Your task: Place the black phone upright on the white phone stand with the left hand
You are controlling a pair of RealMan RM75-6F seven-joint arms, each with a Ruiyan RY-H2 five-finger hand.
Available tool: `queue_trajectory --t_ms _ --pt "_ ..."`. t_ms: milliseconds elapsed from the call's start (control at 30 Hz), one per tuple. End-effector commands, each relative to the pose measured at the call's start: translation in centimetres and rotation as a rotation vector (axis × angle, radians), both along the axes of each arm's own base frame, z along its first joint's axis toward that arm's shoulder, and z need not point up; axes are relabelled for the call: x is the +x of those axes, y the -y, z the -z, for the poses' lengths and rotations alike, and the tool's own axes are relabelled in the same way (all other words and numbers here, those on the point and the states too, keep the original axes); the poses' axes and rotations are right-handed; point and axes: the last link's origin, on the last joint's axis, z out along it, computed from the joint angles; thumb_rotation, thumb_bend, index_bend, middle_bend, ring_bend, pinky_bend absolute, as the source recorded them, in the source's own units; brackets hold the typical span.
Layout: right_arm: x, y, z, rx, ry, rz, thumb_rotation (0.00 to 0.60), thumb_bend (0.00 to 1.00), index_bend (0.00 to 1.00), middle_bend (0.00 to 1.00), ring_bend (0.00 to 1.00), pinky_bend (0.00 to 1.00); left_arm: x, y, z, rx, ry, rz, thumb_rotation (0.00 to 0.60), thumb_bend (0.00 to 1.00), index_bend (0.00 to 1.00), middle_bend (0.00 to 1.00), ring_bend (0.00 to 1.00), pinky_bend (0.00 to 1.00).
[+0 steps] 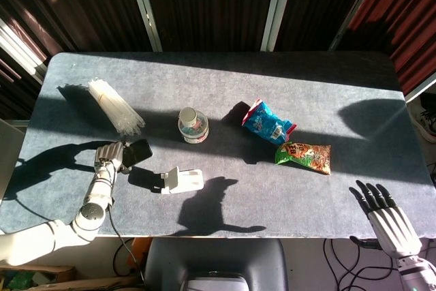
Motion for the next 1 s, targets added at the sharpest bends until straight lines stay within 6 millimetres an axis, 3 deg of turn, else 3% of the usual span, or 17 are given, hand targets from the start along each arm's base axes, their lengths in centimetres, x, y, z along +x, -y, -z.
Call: queue_trajectory --t_ms 33,300,700,1000 --pt "0.0 0.0 0.0 0.001 0.000 -0.001 0.600 0.11 0.00 0.00 0.00 0.00 -0.8 1.3 -1.4 0.010 0.108 0.068 0.600 0.56 0.85 0.99 0.64 0.20" --pt "0.0 0.0 0.2 0.002 -0.006 0.000 0.600 0.11 0.00 0.00 0.00 0.00 -1.8 2.3 -3.3 0.105 0.124 0.200 0.600 0.56 0.85 1.00 0.66 0.24" --pt "0.0 0.0 0.2 -0.001 -0.008 0.002 0.600 0.11 0.00 0.00 0.00 0.00 -3.0 2.8 -3.4 0.135 0.068 0.267 0.600 0.56 0.85 0.99 0.66 0.25" --pt "0.0 0.0 0.1 -0.005 -0.002 0.001 0.600 0.11 0.00 0.00 0.00 0.00 -3.8 4.3 -6.9 0.251 0.153 0.296 0.600 0.56 0.85 0.99 0.66 0.24"
